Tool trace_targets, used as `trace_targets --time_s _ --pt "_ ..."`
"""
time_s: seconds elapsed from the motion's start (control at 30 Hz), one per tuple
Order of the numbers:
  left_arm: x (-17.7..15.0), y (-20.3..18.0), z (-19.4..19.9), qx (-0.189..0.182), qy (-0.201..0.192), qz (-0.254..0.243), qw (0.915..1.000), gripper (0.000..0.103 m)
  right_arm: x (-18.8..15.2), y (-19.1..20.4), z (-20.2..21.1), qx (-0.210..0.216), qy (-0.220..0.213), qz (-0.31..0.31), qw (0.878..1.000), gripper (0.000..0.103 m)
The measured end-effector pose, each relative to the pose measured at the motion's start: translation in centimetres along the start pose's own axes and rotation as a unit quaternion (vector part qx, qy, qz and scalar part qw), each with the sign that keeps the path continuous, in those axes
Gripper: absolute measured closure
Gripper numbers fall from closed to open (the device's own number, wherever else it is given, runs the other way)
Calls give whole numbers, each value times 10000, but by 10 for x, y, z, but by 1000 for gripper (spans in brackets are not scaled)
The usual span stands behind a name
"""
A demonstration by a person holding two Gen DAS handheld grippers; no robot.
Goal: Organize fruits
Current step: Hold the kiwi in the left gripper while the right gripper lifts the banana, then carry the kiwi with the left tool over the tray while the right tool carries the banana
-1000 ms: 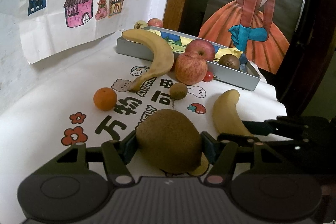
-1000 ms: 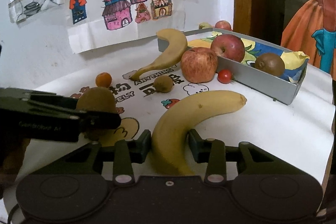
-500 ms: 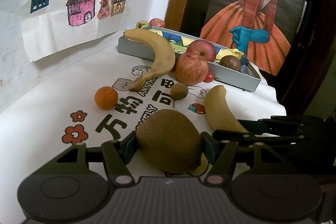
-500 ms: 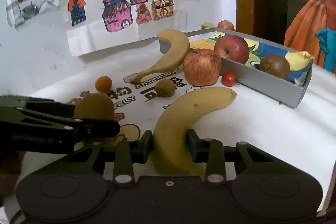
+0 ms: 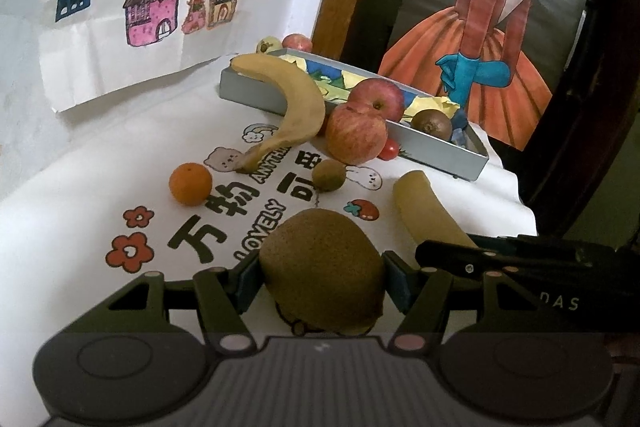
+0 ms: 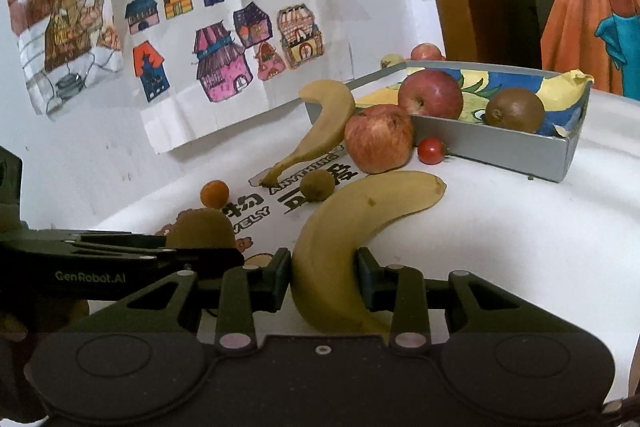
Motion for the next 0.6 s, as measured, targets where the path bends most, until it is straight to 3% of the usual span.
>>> trace_targets --time_s 0.6 --pt "43 -26 16 27 -396 -190 9990 36 16 -16 32 167 -561 -375 9976 66"
Point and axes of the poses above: each gripper's, at about its wrist camera, not at the fingertips, and z roughly against the way its jaws point, y to its left, x to its top, the point moved 4 cm from there along -z, roughly the way its jaws point, and after that the axes turned 6 degrees about -y, right-handed, at the moved point
